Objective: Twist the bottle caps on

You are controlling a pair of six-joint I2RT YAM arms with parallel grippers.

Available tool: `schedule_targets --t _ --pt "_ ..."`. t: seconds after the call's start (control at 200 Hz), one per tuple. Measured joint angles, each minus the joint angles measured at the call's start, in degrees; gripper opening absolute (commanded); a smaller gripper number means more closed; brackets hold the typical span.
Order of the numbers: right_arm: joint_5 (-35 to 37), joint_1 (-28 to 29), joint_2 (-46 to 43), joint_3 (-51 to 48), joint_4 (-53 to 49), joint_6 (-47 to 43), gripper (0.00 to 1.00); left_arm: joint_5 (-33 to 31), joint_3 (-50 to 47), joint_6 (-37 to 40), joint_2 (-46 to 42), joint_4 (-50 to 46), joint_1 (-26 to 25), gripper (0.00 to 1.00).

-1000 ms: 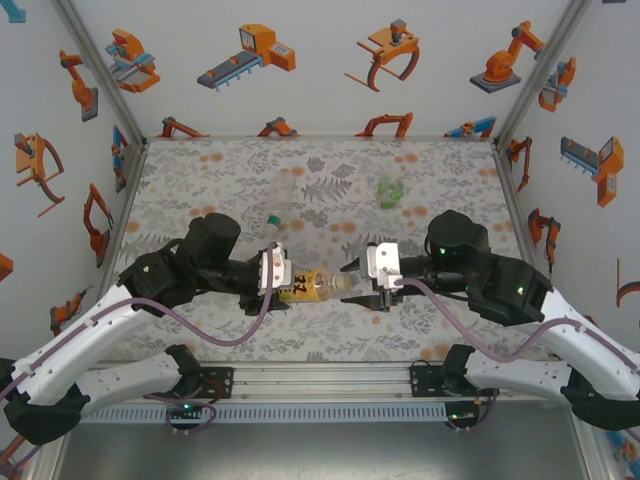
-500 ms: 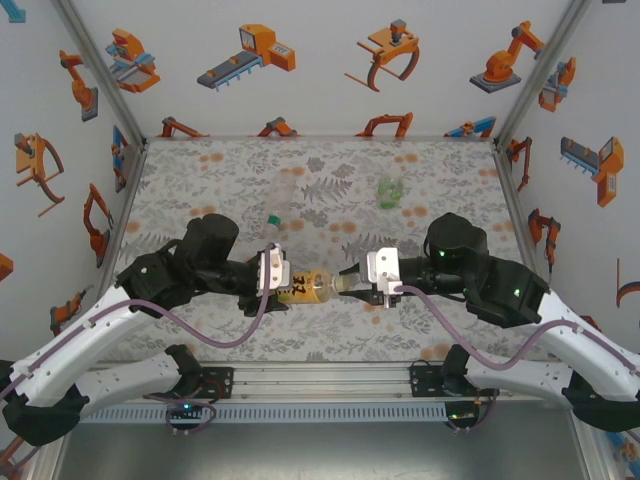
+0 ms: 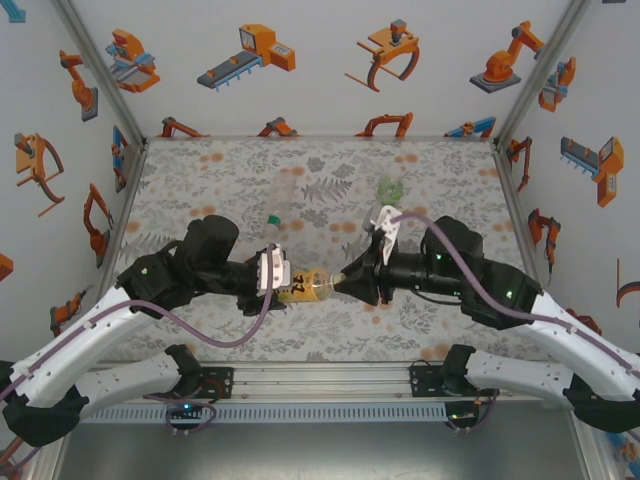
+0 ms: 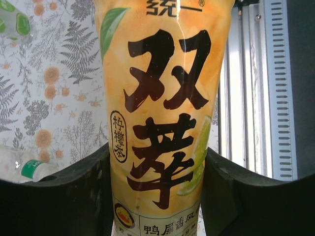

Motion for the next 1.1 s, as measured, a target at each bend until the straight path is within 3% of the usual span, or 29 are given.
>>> schedule_targets --t 0.12,0.3,0.471,0.501,0.656,0.721,0.931,1.096 --pt "6.34 0.04 -0.09 -1.46 -0.96 24.94 0.00 -1.03 -0.61 -0.04 0.00 -0.04 0.02 0.00" --pt "9.40 -0.17 -1.62 -7.37 -1.01 57.92 0.00 -1.92 -1.14 -0.02 0.07 -2.25 0.00 0.00" --pt "9.49 -0.17 -4.20 -14.16 2.32 75.14 0.00 -2.34 -1.57 -0.02 0.79 -4.39 0.02 0.00" --pt "9.64 -0.17 -4.13 -14.08 2.27 76.28 0.07 -2.38 -1.57 -0.02 0.83 -4.35 0.02 0.00" --pt "9.99 -0.17 -2.51 -10.69 -0.15 75.12 0.44 -2.36 -1.57 0.00 0.81 -3.48 0.11 0.00" --pt "9.97 -0.15 -1.53 -8.35 -0.72 71.80 0.53 -1.86 -1.55 0.00 0.92 -1.79 0.09 0.00" --pt "10.84 -0.07 -0.92 -1.18 -2.60 52.92 0.57 -0.24 -1.25 -0.02 1.29 2.99 -0.04 0.00" --pt "9.22 -0.07 -1.57 2.16 -2.99 30.53 0.60 0.28 -1.22 -0.02 1.29 3.56 -0.04 0.00"
